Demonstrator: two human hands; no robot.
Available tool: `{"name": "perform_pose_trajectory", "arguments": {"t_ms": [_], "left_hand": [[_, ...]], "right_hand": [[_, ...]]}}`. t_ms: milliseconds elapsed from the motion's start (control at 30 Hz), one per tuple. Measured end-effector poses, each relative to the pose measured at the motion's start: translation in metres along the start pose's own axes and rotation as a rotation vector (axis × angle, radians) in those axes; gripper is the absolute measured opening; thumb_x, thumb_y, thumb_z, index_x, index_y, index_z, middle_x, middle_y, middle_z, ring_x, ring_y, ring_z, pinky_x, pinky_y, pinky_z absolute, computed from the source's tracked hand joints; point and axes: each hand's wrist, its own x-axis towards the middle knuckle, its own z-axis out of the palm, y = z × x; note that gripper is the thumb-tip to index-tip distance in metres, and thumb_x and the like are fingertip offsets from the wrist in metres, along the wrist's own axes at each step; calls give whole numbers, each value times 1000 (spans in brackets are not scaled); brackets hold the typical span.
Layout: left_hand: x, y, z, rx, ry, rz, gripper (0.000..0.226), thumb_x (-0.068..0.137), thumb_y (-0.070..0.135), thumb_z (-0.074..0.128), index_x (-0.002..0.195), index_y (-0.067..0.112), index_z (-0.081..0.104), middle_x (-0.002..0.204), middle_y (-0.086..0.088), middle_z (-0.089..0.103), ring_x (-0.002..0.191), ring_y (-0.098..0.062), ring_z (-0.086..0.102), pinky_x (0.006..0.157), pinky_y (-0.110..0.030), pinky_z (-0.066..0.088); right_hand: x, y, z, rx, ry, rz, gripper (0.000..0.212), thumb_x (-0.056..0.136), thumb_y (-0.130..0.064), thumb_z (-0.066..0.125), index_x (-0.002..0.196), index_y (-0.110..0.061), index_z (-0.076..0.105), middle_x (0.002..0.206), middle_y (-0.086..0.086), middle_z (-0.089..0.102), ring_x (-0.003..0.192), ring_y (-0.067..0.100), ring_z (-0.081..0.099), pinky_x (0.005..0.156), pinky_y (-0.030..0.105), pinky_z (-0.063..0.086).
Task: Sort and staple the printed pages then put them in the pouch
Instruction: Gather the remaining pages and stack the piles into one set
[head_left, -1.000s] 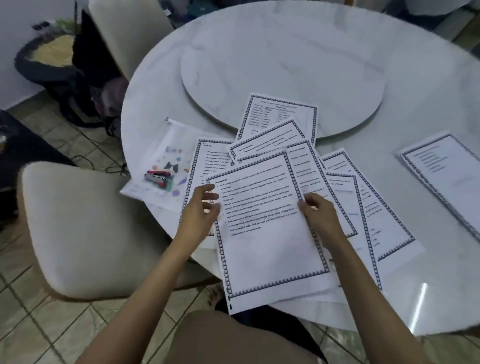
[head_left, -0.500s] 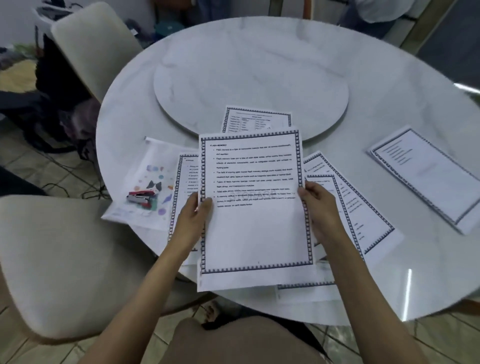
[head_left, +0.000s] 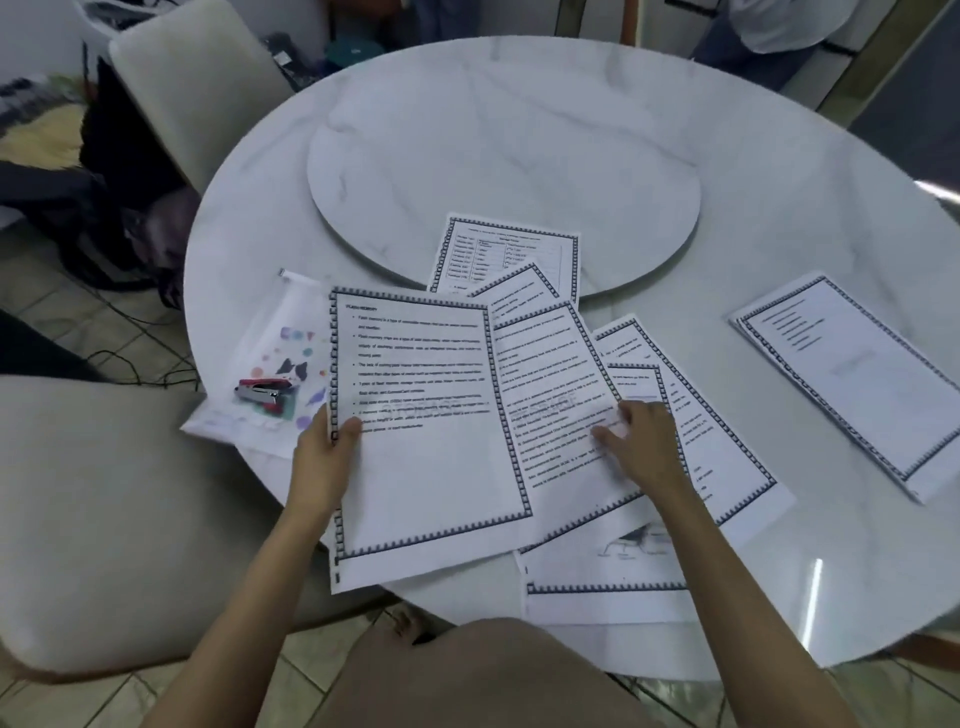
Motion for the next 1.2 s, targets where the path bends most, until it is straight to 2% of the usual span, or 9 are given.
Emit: {"name": "perform_pose_trajectory", "arguments": {"t_ms": [100,233,433,633,733,867,1000,1133,1200], "left_hand": [[0,-8,-9,-3,64,-49,35,96,12,46,131,7,50,130,-11,56,121,-28,51,105,-43,39],[-4,-15,-16,-13,105,-77,35,97,13,46,131,9,50,130,-9,57,121,-27,51,106,-44,39],[-9,-20,-17,-5,117,-108,35,96,10,46,131,7,50,130,-10,56,120,-27,51,104,-40,39],[-13,-25,-19,28,106,-122,36,96,10,47,131,7,51,131,-11,56,122,-28,51,103,-38,39],[-16,-25,-18,20,120,-126,35,96,10,46,130,5,50,131,-13,55,120,-26,50,96,-31,37],[-21,-23,-19,-7,141,-133,34,96,9,46,129,5,51,131,-13,55,120,-28,50,94,-31,37],[-26,-22,-21,-17,161,-133,33,96,7,46,128,4,52,129,-13,56,111,-20,51,93,-31,38],[-30,-25,-23,-32,178,-142,33,95,6,46,128,3,52,129,-14,56,117,-26,52,93,-31,38],[-32,-25,-23,-33,178,-146,33,95,6,46,128,2,52,128,-14,56,115,-25,52,92,-31,38]], "right_hand": [[-1,0,1,-117,-5,30,70,79,-38,69,133,-2,41,136,21,33,127,36,29,102,41,30],[0,-2,2,-163,2,12,76,78,-38,70,135,-2,36,136,23,31,126,37,29,102,42,31],[3,2,0,-81,1,46,88,73,-40,75,139,-3,29,140,22,25,130,35,24,104,43,31],[5,5,-1,-101,8,36,87,70,-45,75,137,-6,34,137,20,29,126,36,28,102,44,33],[8,4,-3,-120,-30,63,90,70,-46,75,139,-8,31,138,20,28,128,36,27,105,44,29],[14,-1,-8,-112,-92,105,92,68,-44,78,137,-9,30,138,20,28,129,36,28,106,45,28],[22,-1,-14,-77,-135,156,90,64,-43,81,133,-10,33,137,21,33,130,36,30,106,45,27],[27,-2,-17,-87,-172,163,77,67,-41,80,127,-9,43,137,19,36,130,35,29,107,44,26],[29,-3,-18,-91,-173,151,75,68,-39,79,128,-9,44,138,19,33,131,35,27,107,44,25]]}}
